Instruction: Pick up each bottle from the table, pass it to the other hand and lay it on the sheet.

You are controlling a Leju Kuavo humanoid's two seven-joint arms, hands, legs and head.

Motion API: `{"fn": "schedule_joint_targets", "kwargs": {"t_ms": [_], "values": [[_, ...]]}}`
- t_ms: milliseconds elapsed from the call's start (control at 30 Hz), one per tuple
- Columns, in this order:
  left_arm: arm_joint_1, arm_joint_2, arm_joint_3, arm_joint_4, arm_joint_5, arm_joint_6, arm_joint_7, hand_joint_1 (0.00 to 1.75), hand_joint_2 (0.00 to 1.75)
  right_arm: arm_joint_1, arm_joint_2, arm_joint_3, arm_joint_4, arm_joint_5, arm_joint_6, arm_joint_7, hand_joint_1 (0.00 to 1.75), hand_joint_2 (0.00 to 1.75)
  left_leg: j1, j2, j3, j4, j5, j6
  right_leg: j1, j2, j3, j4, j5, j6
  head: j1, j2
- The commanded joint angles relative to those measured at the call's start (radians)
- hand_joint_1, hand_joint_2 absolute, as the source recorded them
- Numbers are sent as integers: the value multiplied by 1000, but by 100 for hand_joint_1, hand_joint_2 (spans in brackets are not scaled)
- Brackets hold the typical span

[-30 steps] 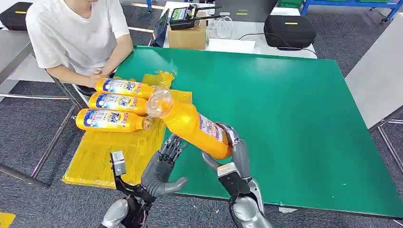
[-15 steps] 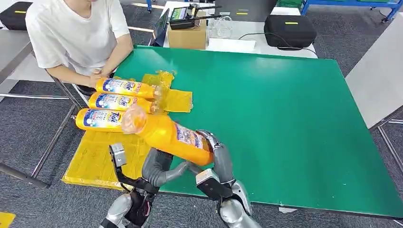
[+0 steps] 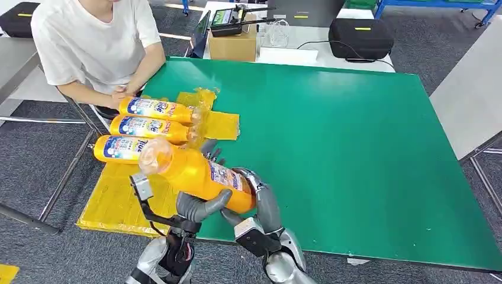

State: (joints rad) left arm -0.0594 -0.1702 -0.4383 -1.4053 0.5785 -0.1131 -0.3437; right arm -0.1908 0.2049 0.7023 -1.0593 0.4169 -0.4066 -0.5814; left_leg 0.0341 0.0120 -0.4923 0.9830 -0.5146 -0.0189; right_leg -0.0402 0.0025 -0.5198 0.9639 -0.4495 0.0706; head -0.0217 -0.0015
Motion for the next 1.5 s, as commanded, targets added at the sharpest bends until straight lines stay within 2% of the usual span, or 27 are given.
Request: {"fn": "schedule_joint_targets", "kwargs": {"t_ms": [33,67,333,367,467,833,933,1033,1167,1333,1400,1500], "values": [[-37,24,-36,-52,132,-165,6,175,175,-56,-31,96,54,-79,143,-36,0,175,1,-2,4,-2,0,3,2,-2,4,-3,-1,-5,0,0],[-42,24,-34,-47,134,-172,5,175,175,-57,-32,96,38,-74,139,-29,0,0,0,-1,1,-1,0,2,1,-1,2,-1,0,-3,0,0],[-46,25,-34,-36,142,-195,6,175,175,-52,-31,82,17,-79,133,-21,0,0,0,-3,3,-3,0,4,2,-2,4,-3,0,-5,0,0],[-50,36,-35,-27,131,-252,-15,175,175,-34,-26,15,-17,-107,96,-35,0,0,0,-1,1,-1,0,2,1,-1,1,-1,0,-3,0,0],[-46,43,-23,-38,115,-259,-24,175,175,-22,-27,-2,-56,-125,104,-39,0,0,0,-2,1,-1,0,2,1,-2,1,-1,0,-3,0,0],[-47,44,-21,-39,116,-259,-24,175,175,-24,-26,-2,-59,-124,104,-39,0,0,0,-1,0,-1,0,2,0,-1,0,-1,0,-3,0,0],[-54,59,-7,-47,81,-260,-32,175,175,-2,-34,-17,-118,-131,92,-54,0,0,0,-2,2,-2,0,3,1,-2,2,-2,0,-5,0,0],[-58,77,41,-48,-4,-209,-63,175,175,43,-44,-59,-184,-126,65,-52,0,0,0,-2,0,-1,0,2,0,-1,0,-1,0,-3,0,0],[-99,106,143,0,-367,89,-173,175,175,93,-67,-128,-225,-115,24,-53,0,0,0,-3,2,-3,1,3,1,-2,3,-3,0,-4,0,0],[-106,113,270,39,-434,129,-214,175,175,117,-70,-170,-203,-75,-19,-89,0,0,1,-2,5,-5,1,3,2,-2,5,-5,1,-6,0,0],[-113,105,311,58,-454,147,-228,173,175,125,-60,-180,-192,-80,-27,-116,0,0,0,-1,2,-2,1,2,1,-1,2,-2,0,-3,0,0],[-129,108,331,94,-516,199,-236,175,175,130,-51,-170,-174,-81,-29,-117,0,0,0,-1,1,-2,0,1,1,-1,1,-1,0,-3,0,0]]}}
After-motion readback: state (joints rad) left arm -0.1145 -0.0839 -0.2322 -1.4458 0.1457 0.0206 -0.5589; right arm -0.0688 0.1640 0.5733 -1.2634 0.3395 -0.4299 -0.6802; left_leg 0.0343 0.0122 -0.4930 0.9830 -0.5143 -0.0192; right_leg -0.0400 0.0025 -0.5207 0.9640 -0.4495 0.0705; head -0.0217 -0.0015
